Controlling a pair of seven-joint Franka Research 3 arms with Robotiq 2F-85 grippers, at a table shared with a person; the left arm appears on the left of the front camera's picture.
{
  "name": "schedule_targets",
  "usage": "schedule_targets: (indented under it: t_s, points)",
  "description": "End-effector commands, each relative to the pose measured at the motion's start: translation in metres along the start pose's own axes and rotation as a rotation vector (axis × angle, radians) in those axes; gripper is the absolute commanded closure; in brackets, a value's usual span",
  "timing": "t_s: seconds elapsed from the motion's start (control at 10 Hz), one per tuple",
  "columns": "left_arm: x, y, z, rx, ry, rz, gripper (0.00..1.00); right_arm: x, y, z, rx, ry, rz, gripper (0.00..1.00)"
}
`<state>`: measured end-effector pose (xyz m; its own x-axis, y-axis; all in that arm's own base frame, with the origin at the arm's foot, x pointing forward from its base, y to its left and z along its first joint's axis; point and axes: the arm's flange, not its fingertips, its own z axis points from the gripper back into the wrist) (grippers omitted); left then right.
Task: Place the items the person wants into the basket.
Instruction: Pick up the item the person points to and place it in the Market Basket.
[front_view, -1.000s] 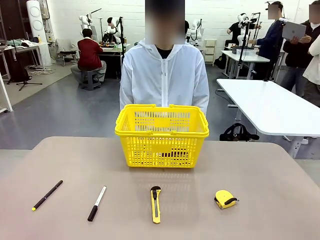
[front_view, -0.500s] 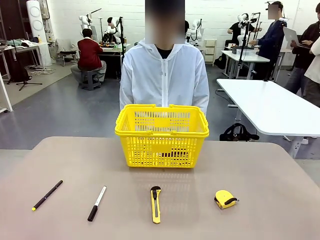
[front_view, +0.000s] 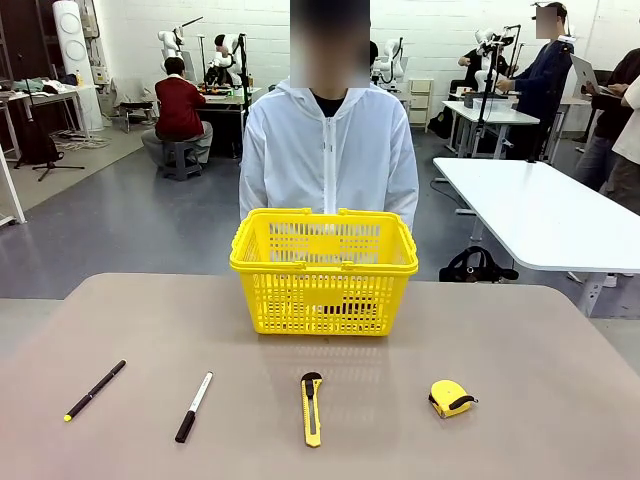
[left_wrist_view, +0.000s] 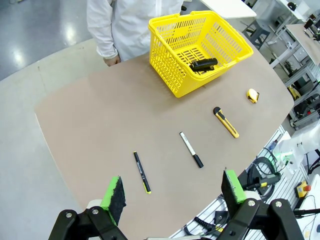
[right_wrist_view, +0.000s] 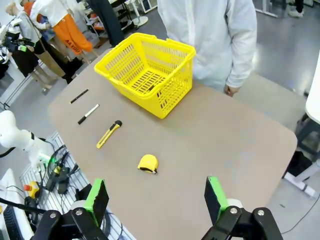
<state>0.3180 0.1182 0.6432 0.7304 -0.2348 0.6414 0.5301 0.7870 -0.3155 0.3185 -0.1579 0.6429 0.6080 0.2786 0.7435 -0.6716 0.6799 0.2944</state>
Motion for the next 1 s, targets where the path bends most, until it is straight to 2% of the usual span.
schedule_targets:
  t_s: [0.0, 0.9]
  points:
    - [-0.0008, 0.0003, 0.0005, -0.013, -0.005, -0.003, 0.00, -0.0004, -0.0005, -0.0011, 0.003, -0.004, 0.001, 0.00]
    - [-0.0008, 0.0003, 0.0005, -0.013, -0.005, -0.003, 0.00, -0.0004, -0.0005, -0.0011, 0.003, -0.004, 0.001, 0.00]
